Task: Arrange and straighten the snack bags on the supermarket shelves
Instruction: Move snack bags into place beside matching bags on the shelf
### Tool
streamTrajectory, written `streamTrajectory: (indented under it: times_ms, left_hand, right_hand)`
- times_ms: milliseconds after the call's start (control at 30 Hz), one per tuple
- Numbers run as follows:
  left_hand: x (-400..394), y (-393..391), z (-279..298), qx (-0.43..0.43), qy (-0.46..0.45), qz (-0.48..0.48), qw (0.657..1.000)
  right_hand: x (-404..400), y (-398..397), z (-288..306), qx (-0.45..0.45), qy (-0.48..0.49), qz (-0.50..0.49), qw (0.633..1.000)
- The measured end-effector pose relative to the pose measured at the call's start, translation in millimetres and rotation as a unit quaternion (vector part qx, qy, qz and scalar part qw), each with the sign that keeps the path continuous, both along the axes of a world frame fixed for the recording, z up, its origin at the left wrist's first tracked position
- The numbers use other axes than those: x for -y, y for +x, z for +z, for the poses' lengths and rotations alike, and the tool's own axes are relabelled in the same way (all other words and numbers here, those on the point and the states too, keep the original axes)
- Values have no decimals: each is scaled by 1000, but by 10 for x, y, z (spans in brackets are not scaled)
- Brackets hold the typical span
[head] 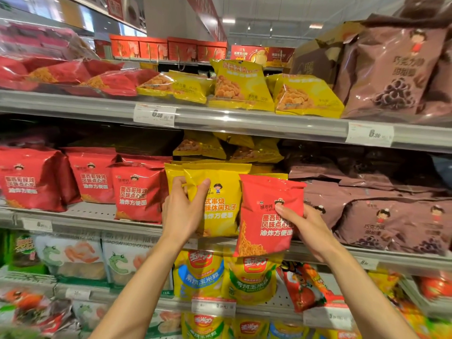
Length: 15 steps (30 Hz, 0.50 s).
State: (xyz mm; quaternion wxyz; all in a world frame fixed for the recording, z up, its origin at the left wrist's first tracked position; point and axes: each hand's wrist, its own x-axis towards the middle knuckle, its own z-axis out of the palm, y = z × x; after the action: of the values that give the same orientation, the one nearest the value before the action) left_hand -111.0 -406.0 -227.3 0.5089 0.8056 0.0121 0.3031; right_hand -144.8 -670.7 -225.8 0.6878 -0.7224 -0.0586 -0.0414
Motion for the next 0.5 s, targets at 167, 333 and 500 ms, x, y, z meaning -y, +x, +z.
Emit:
streamTrajectory:
  times_ms: [167, 333, 500]
  left_hand:
    - [216, 159, -3, -16, 22, -9, 1000]
    - [473, 222, 16, -2, 44, -9, 999]
    - [711, 273, -8, 5, 71, 11, 997]
  right_hand:
    - [134, -99, -4, 12, -4, -28, 1000]
    - [312, -190, -32, 24, -7, -84, 996]
    - [409, -248, -50, 14, -3, -116, 993]
